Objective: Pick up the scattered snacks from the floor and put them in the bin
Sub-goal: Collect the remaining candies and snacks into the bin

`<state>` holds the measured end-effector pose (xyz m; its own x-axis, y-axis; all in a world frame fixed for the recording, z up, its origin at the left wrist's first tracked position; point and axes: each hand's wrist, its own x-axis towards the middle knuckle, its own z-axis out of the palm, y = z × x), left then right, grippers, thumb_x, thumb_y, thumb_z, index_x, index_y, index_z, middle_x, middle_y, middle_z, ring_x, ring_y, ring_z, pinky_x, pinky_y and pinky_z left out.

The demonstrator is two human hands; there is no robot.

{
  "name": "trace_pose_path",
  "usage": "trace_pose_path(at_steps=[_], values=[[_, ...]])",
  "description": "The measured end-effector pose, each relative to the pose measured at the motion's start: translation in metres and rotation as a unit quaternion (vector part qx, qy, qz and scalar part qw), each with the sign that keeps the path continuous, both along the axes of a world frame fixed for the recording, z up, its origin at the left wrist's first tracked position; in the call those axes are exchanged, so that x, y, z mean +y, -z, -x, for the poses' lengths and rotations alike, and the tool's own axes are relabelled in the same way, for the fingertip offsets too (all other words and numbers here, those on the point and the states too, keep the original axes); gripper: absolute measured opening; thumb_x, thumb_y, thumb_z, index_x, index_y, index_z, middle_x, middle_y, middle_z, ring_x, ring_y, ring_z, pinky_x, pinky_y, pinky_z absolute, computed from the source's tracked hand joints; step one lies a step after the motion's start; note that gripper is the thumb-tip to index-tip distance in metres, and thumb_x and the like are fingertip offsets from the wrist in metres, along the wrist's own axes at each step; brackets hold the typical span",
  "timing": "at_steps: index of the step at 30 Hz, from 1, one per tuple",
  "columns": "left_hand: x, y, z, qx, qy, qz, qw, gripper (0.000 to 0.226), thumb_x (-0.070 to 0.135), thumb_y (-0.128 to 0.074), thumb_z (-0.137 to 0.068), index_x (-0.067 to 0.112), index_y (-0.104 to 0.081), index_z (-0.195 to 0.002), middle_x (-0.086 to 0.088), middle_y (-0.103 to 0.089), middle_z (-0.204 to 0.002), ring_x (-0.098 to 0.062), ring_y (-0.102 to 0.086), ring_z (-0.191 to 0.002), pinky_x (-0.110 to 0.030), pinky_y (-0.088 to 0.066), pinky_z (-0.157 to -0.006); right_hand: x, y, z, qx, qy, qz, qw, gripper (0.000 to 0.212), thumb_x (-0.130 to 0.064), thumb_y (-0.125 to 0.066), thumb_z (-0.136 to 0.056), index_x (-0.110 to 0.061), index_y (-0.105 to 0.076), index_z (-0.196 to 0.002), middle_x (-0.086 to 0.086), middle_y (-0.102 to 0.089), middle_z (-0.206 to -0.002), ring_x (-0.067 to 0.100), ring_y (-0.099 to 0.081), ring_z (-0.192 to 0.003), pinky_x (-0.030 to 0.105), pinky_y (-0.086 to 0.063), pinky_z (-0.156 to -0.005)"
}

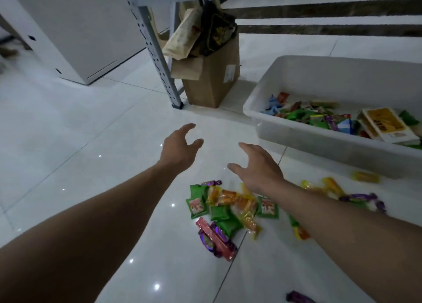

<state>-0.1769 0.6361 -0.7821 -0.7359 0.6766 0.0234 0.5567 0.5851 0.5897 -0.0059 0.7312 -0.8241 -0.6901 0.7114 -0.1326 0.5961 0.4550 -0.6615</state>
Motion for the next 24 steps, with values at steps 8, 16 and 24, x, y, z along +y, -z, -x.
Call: trace_pose_path(at_steps=[8,16,24], values=[[-0.038,0.055,0.017,-0.035,0.082,0.098,0.991,0.063,0.037,-0.065,-0.088,0.029,-0.038,-0.144,-0.004,-0.042,-0.146,-0.022,-0.041,-0.131,-0.03,-0.033,-0.103,-0.006,0.012,0.001,-0.098,-0.075,-0.041,0.992,0.067,-0.046,-0.055,-0.093,-0.031,-0.023,-0.15,-0.005,-0.023,-0.156,0.016,-0.022,-0.143,0.035,-0.029,-0.11],[-0.06,0.099,0.028,-0.068,0.16,0.139,0.975,0.077,0.034,-0.075,-0.08,0.027,-0.035,-0.146,-0.004,-0.04,-0.147,-0.02,-0.037,-0.134,-0.03,-0.031,-0.109,-0.028,0.045,0.026,-0.148,-0.131,-0.03,0.98,0.063,-0.043,-0.057,-0.092,-0.028,-0.03,-0.148,-0.002,-0.032,-0.152,0.019,-0.033,-0.137,0.034,-0.034,-0.109],[-0.06,0.121,0.047,-0.069,0.206,0.152,0.964,0.094,0.028,-0.084,-0.069,0.031,-0.031,-0.147,-0.003,-0.035,-0.149,-0.02,-0.032,-0.136,-0.033,-0.031,-0.112,-0.029,0.077,0.044,-0.205,-0.15,-0.02,0.967,0.064,-0.034,-0.063,-0.09,-0.028,-0.033,-0.146,0.002,-0.038,-0.147,0.022,-0.037,-0.133,0.035,-0.036,-0.107]])
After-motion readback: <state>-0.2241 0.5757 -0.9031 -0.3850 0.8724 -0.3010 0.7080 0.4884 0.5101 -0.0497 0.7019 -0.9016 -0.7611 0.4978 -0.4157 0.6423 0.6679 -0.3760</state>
